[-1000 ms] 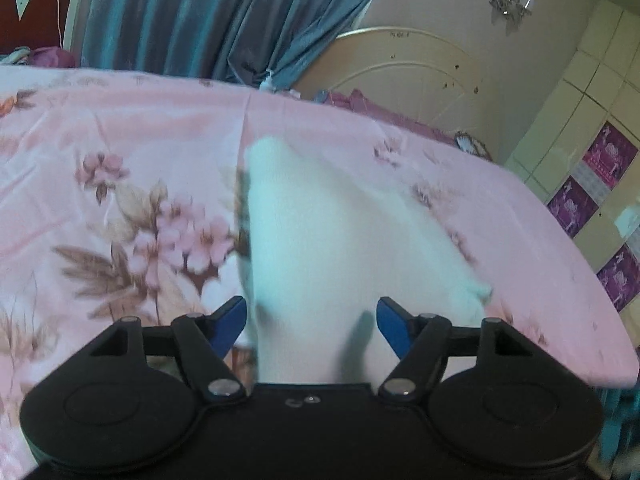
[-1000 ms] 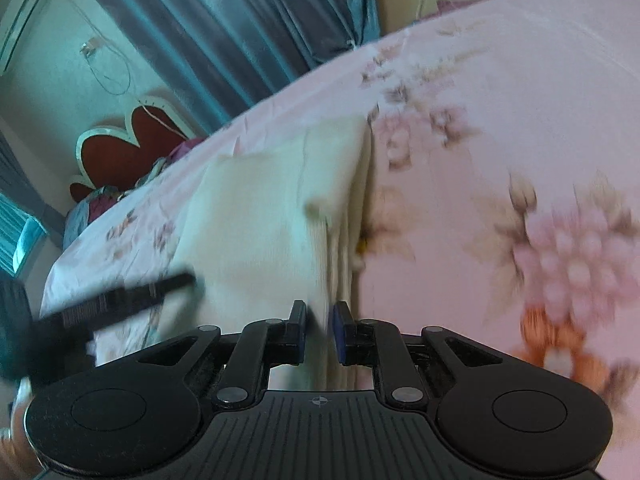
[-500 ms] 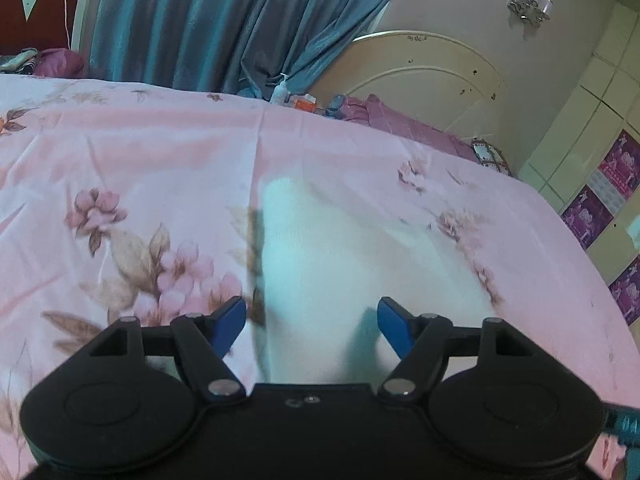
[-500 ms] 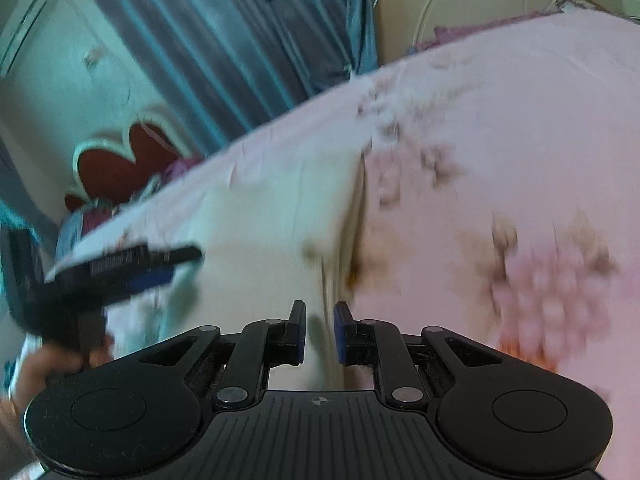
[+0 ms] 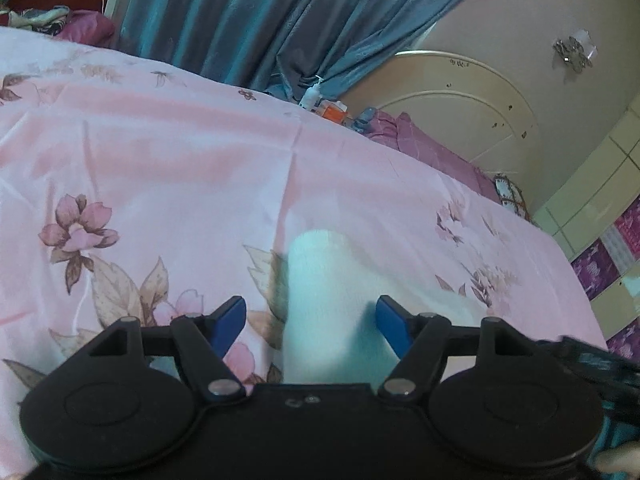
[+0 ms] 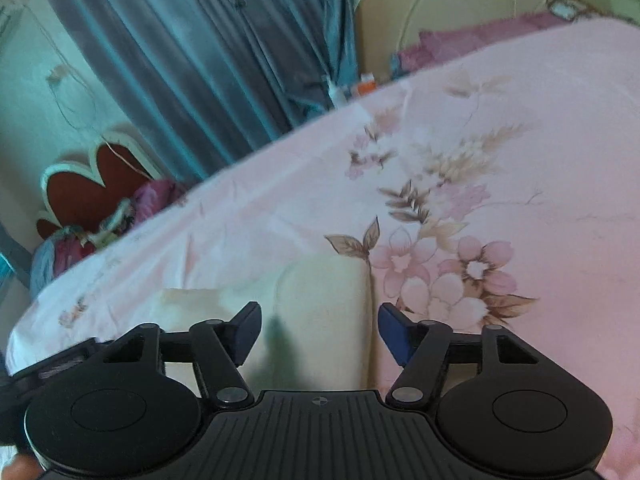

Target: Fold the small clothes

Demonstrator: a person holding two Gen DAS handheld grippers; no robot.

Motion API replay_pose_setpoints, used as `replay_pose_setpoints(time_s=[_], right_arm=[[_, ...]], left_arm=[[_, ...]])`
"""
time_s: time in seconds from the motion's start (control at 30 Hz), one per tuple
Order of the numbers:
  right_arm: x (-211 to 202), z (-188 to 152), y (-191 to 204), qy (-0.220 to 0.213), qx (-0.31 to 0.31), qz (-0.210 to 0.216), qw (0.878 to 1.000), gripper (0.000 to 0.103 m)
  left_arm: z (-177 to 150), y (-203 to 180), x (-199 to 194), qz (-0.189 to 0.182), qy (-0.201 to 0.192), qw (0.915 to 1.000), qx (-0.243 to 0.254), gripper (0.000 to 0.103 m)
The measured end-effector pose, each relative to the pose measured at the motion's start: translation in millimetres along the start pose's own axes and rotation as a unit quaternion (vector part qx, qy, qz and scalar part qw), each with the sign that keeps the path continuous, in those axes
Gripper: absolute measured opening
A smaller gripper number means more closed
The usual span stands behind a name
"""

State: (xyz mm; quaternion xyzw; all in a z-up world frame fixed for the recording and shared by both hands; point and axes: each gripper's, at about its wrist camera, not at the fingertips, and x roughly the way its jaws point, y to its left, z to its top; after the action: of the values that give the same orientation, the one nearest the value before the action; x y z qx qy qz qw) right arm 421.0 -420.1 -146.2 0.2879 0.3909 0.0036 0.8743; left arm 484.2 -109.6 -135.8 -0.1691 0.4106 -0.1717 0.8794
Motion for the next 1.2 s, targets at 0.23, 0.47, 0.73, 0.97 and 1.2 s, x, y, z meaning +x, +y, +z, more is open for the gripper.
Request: replay_pose_setpoints(time_s=[0.23, 0.47, 0.73, 0.97, 1.2], right_arm=[[14, -7, 5, -0.032, -0.065, -0.055, 0.996, 0.018], [0, -4, 0, -0.055, -0.056, -0.037, 0.996, 0.020], [21, -8, 20, -0.024, -0.092, -0.047, 0.994, 0.066], [-4, -9, 24, -0.047, -0.095, -0.046, 0.993, 0.066], [-36, -26, 38, -0.058, -0.136, -0.030, 0.989, 0.038]], left_arm=[[-6, 7, 11, 0.024, -0.011, 0.9993, 0.027, 0.055], [-1, -5, 1, 0.033, -0.028, 0.9980, 0.047, 0.057], [-2, -8, 14, 0.052, -0.010, 0.9970, 0.057, 0.062], [3, -10, 1, 0.070, 0.000, 0.9948, 0.074, 0.070], [-4, -22, -24, 0.074, -0.015, 0.9899, 0.120, 0.072]])
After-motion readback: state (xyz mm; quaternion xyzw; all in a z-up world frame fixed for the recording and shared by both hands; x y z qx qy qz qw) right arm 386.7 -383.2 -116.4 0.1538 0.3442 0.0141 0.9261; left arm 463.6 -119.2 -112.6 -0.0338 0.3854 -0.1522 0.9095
